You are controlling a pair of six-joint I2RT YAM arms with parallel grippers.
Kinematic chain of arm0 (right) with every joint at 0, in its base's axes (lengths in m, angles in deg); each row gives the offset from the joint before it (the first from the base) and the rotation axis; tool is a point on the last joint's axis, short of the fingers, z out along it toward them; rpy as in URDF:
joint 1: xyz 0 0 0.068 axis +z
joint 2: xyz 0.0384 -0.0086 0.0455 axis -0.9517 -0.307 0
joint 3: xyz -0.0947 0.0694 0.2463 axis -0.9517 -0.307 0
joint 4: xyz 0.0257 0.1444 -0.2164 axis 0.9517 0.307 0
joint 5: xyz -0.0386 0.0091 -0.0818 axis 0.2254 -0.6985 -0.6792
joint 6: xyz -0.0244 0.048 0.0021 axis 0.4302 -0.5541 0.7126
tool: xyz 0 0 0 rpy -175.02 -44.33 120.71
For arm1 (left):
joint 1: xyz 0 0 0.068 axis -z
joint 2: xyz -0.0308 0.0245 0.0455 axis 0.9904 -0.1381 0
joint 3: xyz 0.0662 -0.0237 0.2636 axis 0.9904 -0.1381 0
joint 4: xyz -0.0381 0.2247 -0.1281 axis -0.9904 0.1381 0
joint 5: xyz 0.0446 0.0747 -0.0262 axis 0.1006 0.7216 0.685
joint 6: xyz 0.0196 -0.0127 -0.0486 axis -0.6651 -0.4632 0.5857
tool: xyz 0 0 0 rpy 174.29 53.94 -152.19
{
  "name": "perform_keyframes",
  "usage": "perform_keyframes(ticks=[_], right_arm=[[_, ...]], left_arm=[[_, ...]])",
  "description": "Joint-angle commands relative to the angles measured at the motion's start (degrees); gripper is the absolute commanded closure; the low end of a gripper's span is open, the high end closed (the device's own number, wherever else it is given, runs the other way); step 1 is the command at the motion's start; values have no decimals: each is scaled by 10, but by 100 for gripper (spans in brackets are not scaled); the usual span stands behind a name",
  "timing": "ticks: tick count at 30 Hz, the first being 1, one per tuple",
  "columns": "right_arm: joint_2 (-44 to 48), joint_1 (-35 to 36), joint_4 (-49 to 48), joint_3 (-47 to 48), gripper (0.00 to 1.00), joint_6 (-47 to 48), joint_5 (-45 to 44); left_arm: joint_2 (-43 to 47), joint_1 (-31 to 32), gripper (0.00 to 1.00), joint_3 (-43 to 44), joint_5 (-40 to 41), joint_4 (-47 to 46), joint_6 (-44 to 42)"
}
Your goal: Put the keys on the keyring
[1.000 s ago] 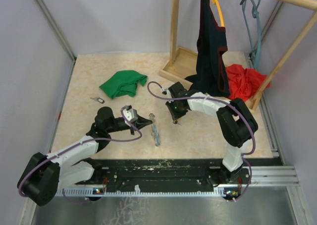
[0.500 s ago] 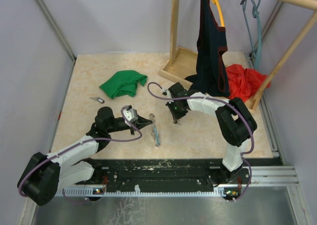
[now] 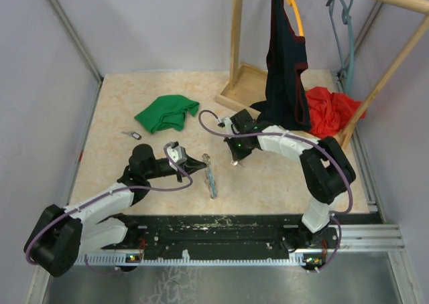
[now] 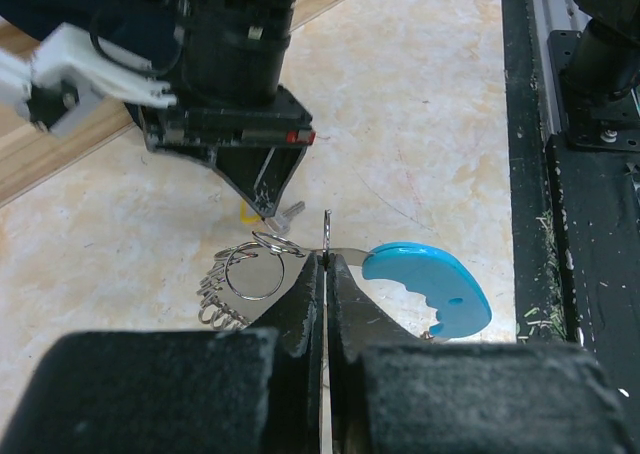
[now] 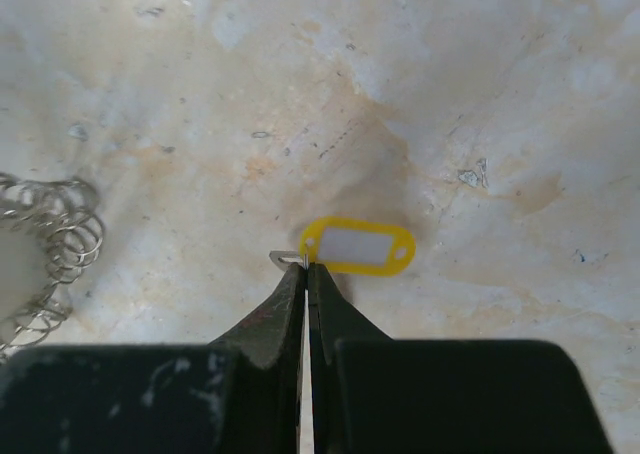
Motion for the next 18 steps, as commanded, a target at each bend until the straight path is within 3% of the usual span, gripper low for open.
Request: perform_keyframes(ticks=[1,10,18], right_arm=[[109,-4,-55,-24,100,53,47],[264,-4,-134,-93,100,97,148],[328,-4,-170,-120,100,120,206]], left_arm=[[-12,-5,100,15,-15,-47,9],[-41,-33,100,22,-62,-112,27],[-71,-47,100,46,-103,-130,28]])
